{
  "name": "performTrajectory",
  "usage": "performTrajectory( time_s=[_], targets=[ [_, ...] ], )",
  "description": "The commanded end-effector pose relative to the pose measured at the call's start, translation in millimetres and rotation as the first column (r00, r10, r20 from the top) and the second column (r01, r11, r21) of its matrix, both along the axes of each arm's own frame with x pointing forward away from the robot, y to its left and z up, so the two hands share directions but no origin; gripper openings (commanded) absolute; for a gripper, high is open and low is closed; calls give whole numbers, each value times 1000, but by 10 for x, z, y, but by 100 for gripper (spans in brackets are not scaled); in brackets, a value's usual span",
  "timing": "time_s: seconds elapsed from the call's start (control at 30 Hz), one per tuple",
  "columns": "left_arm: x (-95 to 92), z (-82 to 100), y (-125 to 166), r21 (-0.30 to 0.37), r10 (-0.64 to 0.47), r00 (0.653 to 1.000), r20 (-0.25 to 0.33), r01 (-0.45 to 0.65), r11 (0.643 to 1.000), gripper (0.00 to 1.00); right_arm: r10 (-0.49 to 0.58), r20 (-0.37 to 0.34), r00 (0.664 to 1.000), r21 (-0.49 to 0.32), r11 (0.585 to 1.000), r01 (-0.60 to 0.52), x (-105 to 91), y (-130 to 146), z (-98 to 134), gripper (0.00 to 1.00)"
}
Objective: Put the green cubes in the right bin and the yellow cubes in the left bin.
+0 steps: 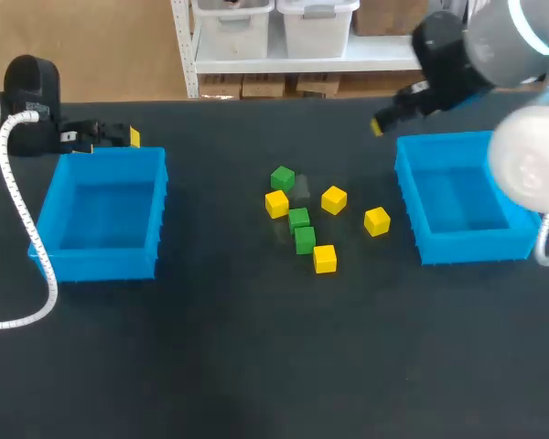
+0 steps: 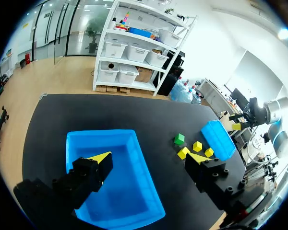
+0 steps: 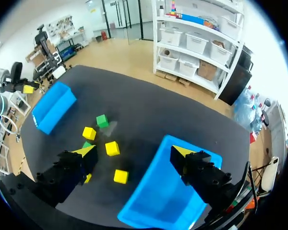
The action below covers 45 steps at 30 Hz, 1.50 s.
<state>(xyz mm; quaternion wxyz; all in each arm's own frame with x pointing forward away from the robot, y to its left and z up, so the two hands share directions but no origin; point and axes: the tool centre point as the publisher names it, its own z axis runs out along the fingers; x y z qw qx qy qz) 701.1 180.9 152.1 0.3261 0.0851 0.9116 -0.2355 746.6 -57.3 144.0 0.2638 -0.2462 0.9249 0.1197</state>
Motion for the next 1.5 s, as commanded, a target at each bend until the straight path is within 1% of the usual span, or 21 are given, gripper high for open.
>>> performTrajectory(
  time_s=[0.03, 0.07, 0.23, 0.33, 0.37, 0.67, 1.0, 1.3, 1.5],
  targets=[
    [-5, -17, 21, -9, -6, 1000, 6, 6, 1000, 100, 29, -10, 1000, -46, 999, -30, 262, 388, -302, 100],
    [-5, -17, 21, -9, -6, 1000, 6, 6, 1000, 100, 50, -18, 999, -48, 998, -51, 270, 464, -340, 100],
    [-5, -17, 21, -9, -6, 1000, 6, 6, 1000, 100, 172, -55, 983, -115, 977, -178, 267, 783, -587, 100],
    [-5, -17, 21, -9, -6, 1000, 6, 6, 1000, 100, 211, -86, 974, -165, 961, -223, 281, 887, -745, 100],
    [-5, -17, 21, -9, -6, 1000, 6, 6, 1000, 100, 219, -92, 971, -169, 958, -232, 299, 915, -785, 100],
    [-5, -17, 21, -9, -6, 1000, 6, 6, 1000, 100, 225, -122, 967, -180, 953, -244, 510, 1139, -984, 100],
    [-5, -17, 21, -9, -6, 1000, 6, 6, 1000, 100, 245, -142, 959, -222, 936, -272, 503, 1335, -1210, 100],
    [-5, -17, 21, -9, -6, 1000, 6, 6, 1000, 100, 230, -162, 960, -238, 935, -264, 515, 1424, -1344, 100],
    [-5, -17, 21, -9, -6, 1000, 6, 6, 1000, 100, 217, -163, 962, -259, 932, -254, 510, 1517, -1454, 100]
  ],
)
